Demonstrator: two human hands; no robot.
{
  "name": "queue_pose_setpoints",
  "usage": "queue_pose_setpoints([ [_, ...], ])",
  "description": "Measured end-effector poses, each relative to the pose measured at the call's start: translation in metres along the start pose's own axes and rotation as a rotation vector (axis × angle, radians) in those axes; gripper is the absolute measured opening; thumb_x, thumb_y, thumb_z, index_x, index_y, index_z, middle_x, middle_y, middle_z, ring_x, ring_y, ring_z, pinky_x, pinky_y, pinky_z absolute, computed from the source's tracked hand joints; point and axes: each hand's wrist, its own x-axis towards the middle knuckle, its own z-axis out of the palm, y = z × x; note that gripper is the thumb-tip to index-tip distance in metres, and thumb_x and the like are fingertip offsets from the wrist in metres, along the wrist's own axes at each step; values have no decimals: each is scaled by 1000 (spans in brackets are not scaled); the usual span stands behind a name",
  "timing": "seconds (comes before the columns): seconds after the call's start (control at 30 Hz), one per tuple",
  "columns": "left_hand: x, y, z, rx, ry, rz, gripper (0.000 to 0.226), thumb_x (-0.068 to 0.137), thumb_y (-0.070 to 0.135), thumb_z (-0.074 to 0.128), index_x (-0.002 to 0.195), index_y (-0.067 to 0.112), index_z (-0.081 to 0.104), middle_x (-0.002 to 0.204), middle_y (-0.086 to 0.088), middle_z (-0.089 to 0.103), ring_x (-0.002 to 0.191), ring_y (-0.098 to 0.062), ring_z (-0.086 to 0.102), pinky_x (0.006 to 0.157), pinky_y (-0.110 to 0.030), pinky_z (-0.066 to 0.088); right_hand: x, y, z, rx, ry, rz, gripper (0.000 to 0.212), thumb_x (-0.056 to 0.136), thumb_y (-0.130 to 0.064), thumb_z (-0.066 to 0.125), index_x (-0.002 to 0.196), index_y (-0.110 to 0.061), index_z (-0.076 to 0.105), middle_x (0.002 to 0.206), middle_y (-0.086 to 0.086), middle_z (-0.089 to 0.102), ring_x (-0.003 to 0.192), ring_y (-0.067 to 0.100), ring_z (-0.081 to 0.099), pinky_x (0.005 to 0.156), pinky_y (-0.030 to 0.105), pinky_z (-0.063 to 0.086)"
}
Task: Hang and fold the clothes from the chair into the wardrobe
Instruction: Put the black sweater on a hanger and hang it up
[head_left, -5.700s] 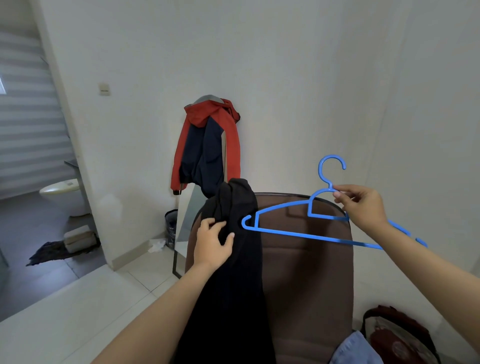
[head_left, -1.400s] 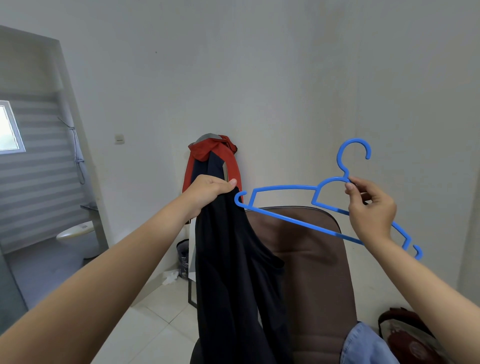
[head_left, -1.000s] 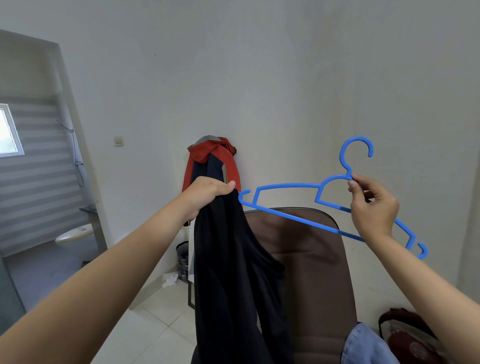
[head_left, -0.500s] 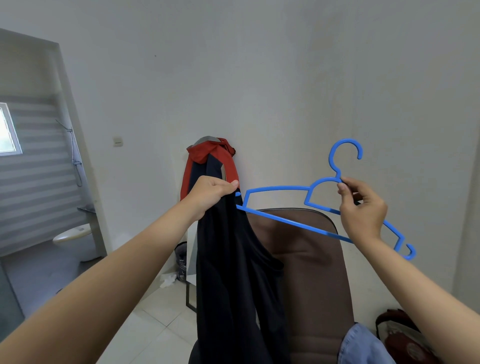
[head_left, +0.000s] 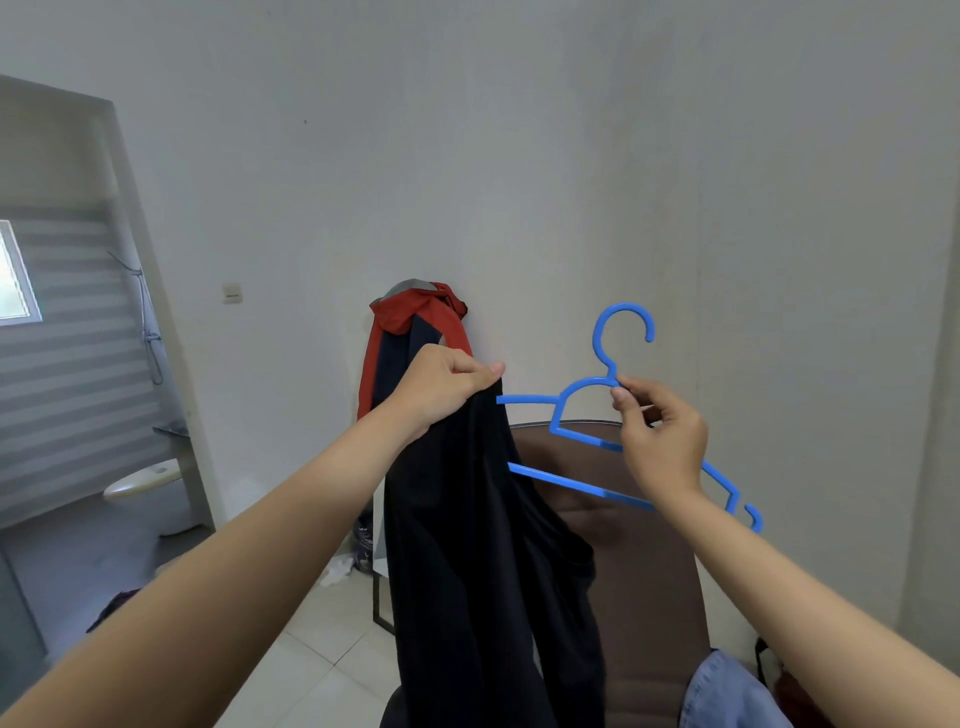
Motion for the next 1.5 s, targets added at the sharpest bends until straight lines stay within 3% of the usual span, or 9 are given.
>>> queue_pose_setpoints([
  [0.33, -8, 6, 15, 127, -85, 126, 19, 87, 28, 66, 73, 18, 72, 72, 12, 61, 68, 1, 57, 72, -20, 44, -16, -15, 27, -5, -84, 15, 13, 88, -21, 65, 97, -27, 73, 83, -15, 70, 71, 6, 60, 63, 16, 46],
  [0.47, -13, 5, 3, 399, -311, 197, 25, 93, 17, 59, 117, 18, 68, 94, 17, 64, 91, 10, 55, 83, -2, 38, -8, -12, 23, -42, -84, 64, 12, 88, -23, 66, 96, -28, 74, 79, -13, 69, 67, 5, 58, 61, 17, 45],
  [0.53, -12, 0, 0, 497, -356, 174, 36, 94, 10, 55, 128, 20, 59, 115, 7, 64, 111, -2, 53, 93, -6, 32, -8, -13, 24, -57, -95, 69, 11, 88, -24, 67, 96, -27, 74, 79, -12, 68, 66, 6, 58, 62, 20, 47],
  [0.63, -14, -11, 2, 401, -219, 206, 36, 89, 5, 61, 122, 21, 64, 113, 6, 67, 110, -6, 58, 99, -17, 39, -6, -14, 25, -61, -100, 63, 12, 88, -24, 67, 96, -26, 74, 79, -12, 69, 66, 9, 58, 62, 24, 49],
  [0.83, -17, -14, -5, 351, -154, 338, 35, 76, 20, 78, 109, 27, 69, 98, 26, 64, 94, 12, 58, 85, -7, 40, 6, -18, 26, -55, -106, 60, 9, 86, -24, 69, 88, -32, 72, 73, -14, 66, 63, 9, 56, 62, 25, 48],
  [0.93, -22, -8, -8, 518, -242, 361, 71, 59, 49, 84, 122, 32, 55, 115, 22, 59, 104, 4, 55, 92, -22, 45, 12, -20, 26, -63, -98, 74, 8, 85, -25, 70, 87, -33, 72, 73, -9, 68, 65, 17, 59, 64, 29, 49],
  [1.07, -24, -10, 0, 1033, -216, 529, 125, 40, 78, 74, 140, 16, 32, 125, 7, 47, 99, -15, 52, 86, -33, 43, 19, -24, 25, -67, -93, 83, 6, 85, -28, 70, 86, -33, 71, 74, -6, 69, 69, 21, 63, 67, 32, 52],
  [1.27, -16, -19, 3, 995, -101, 592, 112, 59, 50, 81, 145, 3, 27, 129, -7, 48, 112, -24, 50, 92, -32, 39, 25, -36, 25, -66, -101, 67, 5, 86, -28, 69, 87, -33, 71, 74, -7, 69, 66, 16, 61, 64, 30, 51],
  [1.5, -18, -18, 2, 870, 70, 684, 96, 49, 61, 61, 125, 2, 55, 98, -7, 60, 80, -24, 59, 65, -34, 46, 22, -50, 28, -43, -101, 67, 11, 86, -27, 69, 83, -37, 69, 72, -7, 69, 67, 21, 62, 67, 33, 53],
])
